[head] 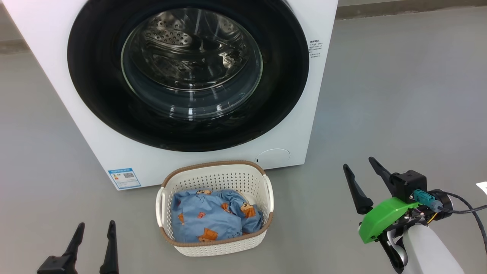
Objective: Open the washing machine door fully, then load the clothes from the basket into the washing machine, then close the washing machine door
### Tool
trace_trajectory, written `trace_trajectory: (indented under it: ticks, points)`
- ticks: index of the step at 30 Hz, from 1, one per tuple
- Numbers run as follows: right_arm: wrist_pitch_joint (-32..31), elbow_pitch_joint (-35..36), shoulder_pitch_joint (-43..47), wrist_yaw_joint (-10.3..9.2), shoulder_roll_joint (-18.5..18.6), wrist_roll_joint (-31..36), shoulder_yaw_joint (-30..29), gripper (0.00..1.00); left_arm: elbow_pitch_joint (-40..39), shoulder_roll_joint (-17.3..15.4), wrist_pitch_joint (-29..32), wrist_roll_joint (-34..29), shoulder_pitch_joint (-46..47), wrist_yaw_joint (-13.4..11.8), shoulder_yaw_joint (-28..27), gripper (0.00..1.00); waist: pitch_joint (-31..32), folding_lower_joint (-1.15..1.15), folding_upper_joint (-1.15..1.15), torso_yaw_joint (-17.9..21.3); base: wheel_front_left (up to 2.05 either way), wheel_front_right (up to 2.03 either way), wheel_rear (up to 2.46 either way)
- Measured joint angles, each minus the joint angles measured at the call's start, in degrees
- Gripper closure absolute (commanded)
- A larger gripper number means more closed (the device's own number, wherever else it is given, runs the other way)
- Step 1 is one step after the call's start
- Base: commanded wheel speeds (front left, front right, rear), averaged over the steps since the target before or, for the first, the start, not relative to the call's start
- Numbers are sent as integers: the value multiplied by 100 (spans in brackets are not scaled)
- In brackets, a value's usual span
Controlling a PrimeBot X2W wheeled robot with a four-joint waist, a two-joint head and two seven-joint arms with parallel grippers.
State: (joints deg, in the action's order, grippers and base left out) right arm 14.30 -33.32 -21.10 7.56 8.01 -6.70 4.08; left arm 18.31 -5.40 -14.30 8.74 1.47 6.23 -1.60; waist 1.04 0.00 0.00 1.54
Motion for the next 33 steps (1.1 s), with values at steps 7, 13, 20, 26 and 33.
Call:
trace_trajectory:
  ticks: [7,13,20,26,33]
  points:
    - [0,21,10,0,-55,7,-104,0,29,1,0,0,1,0,-30,0,5,0,0,-6,0,0,0]
    - [0,26,16,0,-74,5,-130,0,29,21,0,12,1,-1,-76,0,13,0,0,-5,0,0,0]
    - [1,35,21,0,-82,5,-141,0,30,37,-1,19,1,-18,-122,0,11,0,0,-5,0,0,0]
    - [1,100,97,0,-86,5,-129,0,24,60,0,164,1,-9,-163,0,5,0,0,-10,0,0,0]
    - [1,121,122,0,-83,5,-129,0,15,54,-1,198,1,9,-175,0,5,0,0,-13,0,0,0]
